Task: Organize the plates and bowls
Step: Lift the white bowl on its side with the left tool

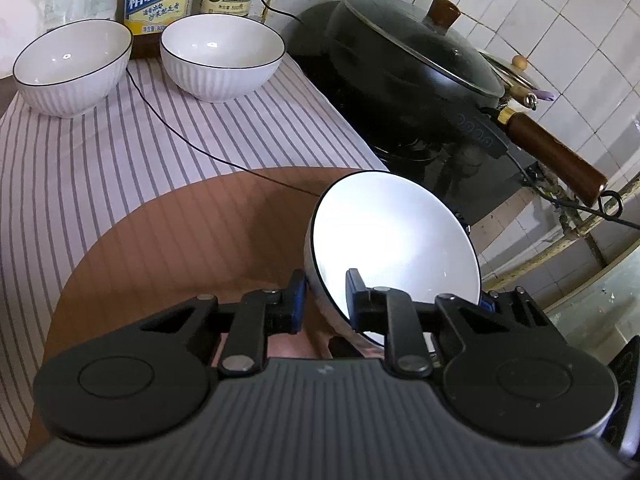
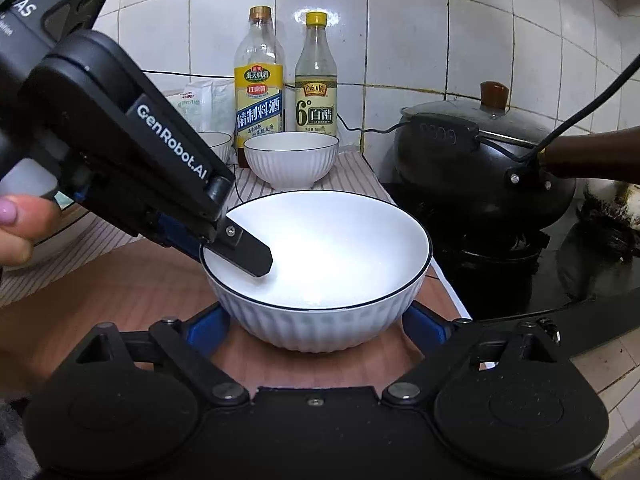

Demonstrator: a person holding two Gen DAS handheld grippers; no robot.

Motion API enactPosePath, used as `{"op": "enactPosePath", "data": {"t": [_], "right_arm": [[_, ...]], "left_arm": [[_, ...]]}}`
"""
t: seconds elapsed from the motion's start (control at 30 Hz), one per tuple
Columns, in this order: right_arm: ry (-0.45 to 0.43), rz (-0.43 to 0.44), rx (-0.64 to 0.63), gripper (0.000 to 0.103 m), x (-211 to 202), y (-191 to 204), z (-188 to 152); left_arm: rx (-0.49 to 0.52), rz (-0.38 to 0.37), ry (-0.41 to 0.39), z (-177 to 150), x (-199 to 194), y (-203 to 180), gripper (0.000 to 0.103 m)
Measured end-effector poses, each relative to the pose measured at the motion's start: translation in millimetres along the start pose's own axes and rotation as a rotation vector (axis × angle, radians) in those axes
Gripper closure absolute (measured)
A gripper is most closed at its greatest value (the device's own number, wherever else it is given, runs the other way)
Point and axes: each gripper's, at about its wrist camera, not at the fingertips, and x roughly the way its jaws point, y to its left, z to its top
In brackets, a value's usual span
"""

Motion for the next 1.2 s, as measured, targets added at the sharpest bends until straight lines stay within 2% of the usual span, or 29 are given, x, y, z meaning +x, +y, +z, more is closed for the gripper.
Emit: {"op": "enactPosePath", "data": {"t": [0.4,0.8,1.07,1.2], "right_arm": [[-0.02,0.065,-0.05,0.009,-4,23,19],[-0.046,0.22,-0.19,0.009,9,67,49],[-0.024,0.289,-0.274,0.009,36,88,52],[-0.016,0.309,-0.314,0.009,48,95,50]], "left_arm": [[-0.021,0.055,-0.032,2,-32,12,0.083],[-0.097,0.174,-0.059,6,-79,54,0.083],[-0.158,0.245,-0.049,1,-77,82,0.083],[-0.137,0.316,-0.028,2,-69,84,0.084]]}}
